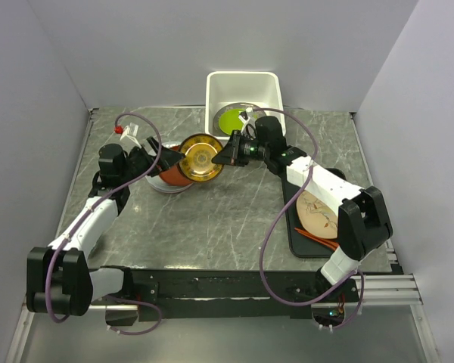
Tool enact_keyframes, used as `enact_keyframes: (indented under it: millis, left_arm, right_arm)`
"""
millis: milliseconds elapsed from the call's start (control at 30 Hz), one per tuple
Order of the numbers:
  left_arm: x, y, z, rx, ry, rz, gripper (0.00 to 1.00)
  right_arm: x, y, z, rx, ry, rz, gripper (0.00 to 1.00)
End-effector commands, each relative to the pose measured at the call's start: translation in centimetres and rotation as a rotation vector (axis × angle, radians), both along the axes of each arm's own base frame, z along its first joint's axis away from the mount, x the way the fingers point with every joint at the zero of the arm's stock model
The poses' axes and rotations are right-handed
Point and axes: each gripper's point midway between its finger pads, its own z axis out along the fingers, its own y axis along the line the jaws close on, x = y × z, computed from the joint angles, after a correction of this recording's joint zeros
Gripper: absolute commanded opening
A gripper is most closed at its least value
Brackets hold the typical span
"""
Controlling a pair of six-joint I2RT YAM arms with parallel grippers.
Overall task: Place the plates into the plastic bin on the countertop
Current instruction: Place the plate in the plastic bin.
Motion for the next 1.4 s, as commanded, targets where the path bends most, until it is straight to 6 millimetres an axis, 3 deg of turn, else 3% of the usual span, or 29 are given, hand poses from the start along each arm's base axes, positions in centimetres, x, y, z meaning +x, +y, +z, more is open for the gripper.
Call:
enact_keyframes:
  millis: [0,567,933,1233,1367]
  left_arm:
    - [0.0,0.4,1.6,0.030,-0.066,0.022,0.99]
    - [0.7,0.9,0.7,0.025,-0.060,0.068,0.99]
    - [0.1,3.8,1.0,0.128,-0.074,0.234,0.99]
    - [-0.2,4.5,0.1,0.166,-0.045,0.262,0.99]
    - [-0.2,4.6,-0.3,0.169,-0.034,0.264,0.99]
  right_arm:
    - [0.4,0.5,2.1,0.042,-0.059,0.001,0.00]
    - [0.0,-2.6,2.0,-0.010,-0.082,-0.086,0.00]
    - [3.0,-3.4,3.9,-0.017,-0.120,-0.130,0.00]
    - [5.8,-3.7,4.7,-0.006,-0.130,-0.157,0.00]
    - [7.5,-4.7,4.9,-0.001,-0.131,-0.188,0.00]
